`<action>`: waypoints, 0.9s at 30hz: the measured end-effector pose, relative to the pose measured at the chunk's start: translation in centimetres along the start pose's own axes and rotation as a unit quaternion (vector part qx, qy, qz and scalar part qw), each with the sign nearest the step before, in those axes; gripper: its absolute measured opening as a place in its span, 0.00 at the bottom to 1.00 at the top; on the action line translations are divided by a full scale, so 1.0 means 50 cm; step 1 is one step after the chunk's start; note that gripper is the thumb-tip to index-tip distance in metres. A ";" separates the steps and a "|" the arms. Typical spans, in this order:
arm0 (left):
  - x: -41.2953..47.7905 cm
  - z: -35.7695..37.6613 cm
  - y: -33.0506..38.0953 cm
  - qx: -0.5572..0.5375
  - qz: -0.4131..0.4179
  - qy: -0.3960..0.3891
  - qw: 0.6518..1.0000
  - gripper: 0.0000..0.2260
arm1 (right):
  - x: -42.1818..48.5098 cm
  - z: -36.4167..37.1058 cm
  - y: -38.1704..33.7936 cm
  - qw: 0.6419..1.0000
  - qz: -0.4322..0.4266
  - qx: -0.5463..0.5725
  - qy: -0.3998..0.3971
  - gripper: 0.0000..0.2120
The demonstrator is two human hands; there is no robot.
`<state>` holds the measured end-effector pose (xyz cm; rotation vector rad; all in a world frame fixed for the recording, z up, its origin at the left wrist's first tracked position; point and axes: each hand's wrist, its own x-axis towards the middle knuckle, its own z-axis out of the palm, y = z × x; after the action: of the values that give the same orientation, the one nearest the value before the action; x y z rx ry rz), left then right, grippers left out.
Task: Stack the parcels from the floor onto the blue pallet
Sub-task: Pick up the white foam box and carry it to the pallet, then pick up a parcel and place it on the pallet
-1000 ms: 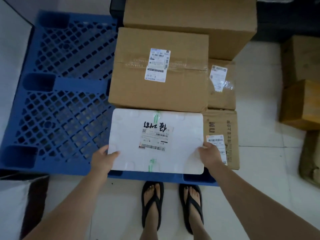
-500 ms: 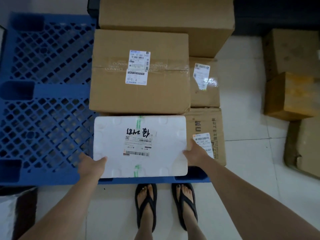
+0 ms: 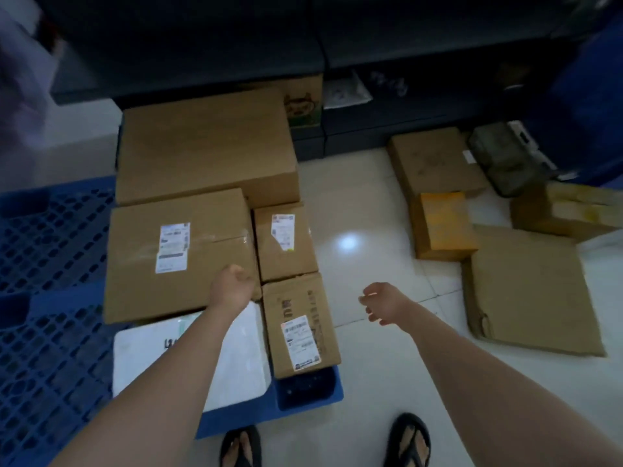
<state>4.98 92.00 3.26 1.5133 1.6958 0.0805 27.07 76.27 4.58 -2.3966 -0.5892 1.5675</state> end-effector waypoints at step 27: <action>0.158 0.853 0.584 -0.110 -0.139 -0.254 0.951 0.09 | 0.484 -0.696 0.494 0.908 0.235 0.324 0.124 0.08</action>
<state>54.64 86.72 -12.35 1.0082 1.4065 -0.2427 72.51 66.11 -10.81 -2.2118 0.5311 1.2813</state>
